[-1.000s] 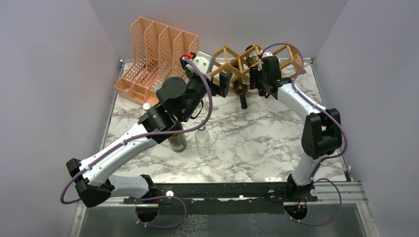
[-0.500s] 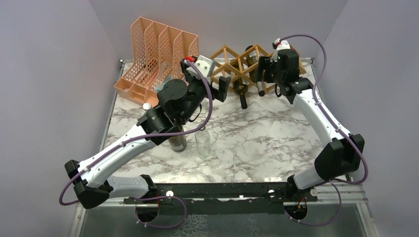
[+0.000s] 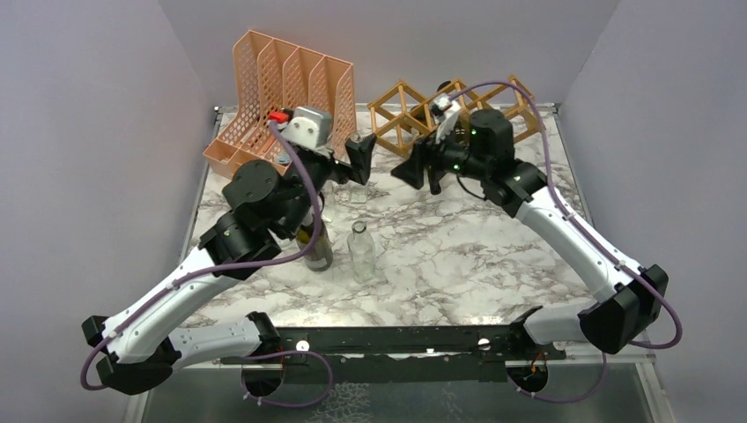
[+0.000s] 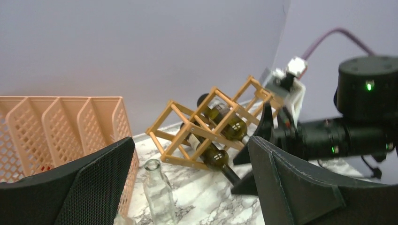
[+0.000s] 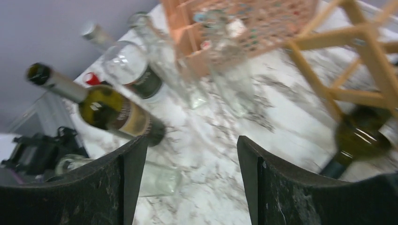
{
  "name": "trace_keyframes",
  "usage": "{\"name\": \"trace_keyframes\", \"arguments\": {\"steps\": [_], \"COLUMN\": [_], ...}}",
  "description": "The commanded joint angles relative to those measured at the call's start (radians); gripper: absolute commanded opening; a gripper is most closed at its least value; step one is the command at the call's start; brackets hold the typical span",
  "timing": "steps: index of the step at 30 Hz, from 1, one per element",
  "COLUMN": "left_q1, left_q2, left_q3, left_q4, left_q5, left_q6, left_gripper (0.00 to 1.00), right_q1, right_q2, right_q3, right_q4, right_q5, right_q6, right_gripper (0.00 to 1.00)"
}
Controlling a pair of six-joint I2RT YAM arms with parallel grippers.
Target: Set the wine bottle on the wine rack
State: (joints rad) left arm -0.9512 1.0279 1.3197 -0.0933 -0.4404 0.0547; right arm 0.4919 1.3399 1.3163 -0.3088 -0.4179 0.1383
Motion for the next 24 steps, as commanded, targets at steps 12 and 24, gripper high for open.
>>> {"name": "trace_keyframes", "arguments": {"steps": [12,24], "left_q1": [-0.003,-0.003], "left_q2": [-0.137,-0.182], "left_q3": [0.021,-0.023], "left_q4": [0.066,0.114], "left_q5": [-0.106,-0.134], "left_q6": [0.010,0.013], "left_gripper": [0.98,0.98], "right_q1": [0.445,0.533], "right_q2": [0.284,0.427], "right_q3": [0.213,0.295], "right_q4": [0.166,0.235], "right_q5": [0.011,-0.002], "right_q6": [-0.127,-0.189], "right_gripper": [0.73,0.72]}}
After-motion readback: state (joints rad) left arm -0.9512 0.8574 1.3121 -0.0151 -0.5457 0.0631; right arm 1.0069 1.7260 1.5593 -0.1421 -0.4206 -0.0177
